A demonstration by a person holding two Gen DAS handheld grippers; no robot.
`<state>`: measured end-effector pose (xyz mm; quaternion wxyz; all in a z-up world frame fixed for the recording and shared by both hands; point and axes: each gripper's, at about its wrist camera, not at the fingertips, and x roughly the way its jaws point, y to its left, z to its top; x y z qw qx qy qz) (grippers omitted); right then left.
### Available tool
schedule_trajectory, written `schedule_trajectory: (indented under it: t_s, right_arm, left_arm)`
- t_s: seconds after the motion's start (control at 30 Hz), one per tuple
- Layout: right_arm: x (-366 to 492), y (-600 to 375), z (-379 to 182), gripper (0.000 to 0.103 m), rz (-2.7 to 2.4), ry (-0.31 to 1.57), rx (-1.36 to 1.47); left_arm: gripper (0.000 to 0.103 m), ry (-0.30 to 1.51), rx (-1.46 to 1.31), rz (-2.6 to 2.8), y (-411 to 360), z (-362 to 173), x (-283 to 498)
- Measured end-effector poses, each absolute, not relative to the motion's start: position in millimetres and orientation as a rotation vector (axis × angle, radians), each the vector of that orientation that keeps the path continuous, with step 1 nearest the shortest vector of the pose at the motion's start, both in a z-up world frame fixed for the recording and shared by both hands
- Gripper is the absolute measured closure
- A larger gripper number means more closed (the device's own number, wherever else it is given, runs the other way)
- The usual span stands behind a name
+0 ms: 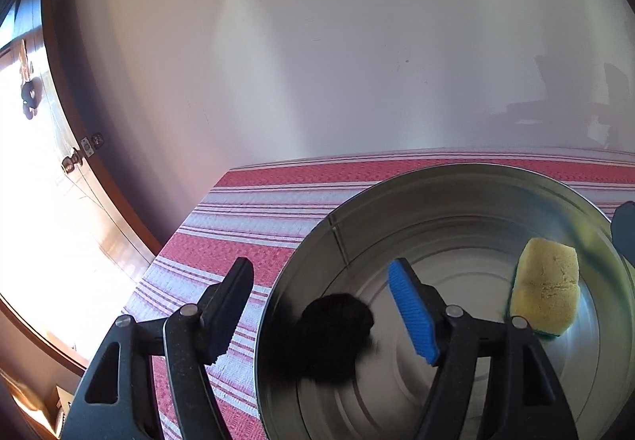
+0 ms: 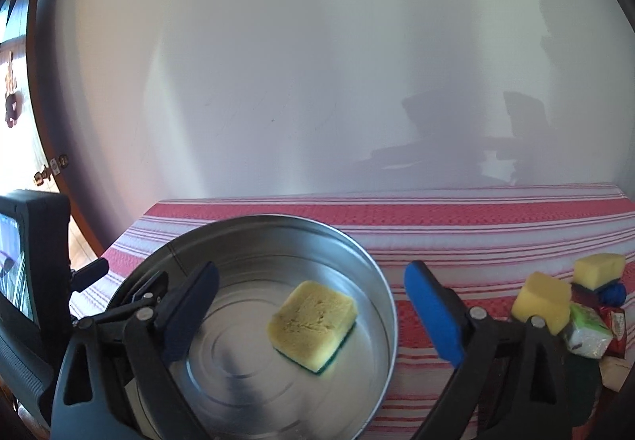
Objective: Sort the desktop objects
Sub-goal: 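Carry the ball and sponge over the silver tin and open both grippers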
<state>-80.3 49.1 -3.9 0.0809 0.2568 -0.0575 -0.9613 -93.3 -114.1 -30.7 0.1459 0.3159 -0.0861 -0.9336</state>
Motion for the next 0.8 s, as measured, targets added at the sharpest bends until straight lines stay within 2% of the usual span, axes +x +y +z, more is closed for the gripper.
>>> schedule_trajectory:
  t_s: [0.8]
  right_arm:
    - [-62, 59, -2, 0.007, -2.971, -0.151, 0.699]
  left_arm:
    - [0.03, -0.2, 0.836, -2.782, -117, -28, -91]
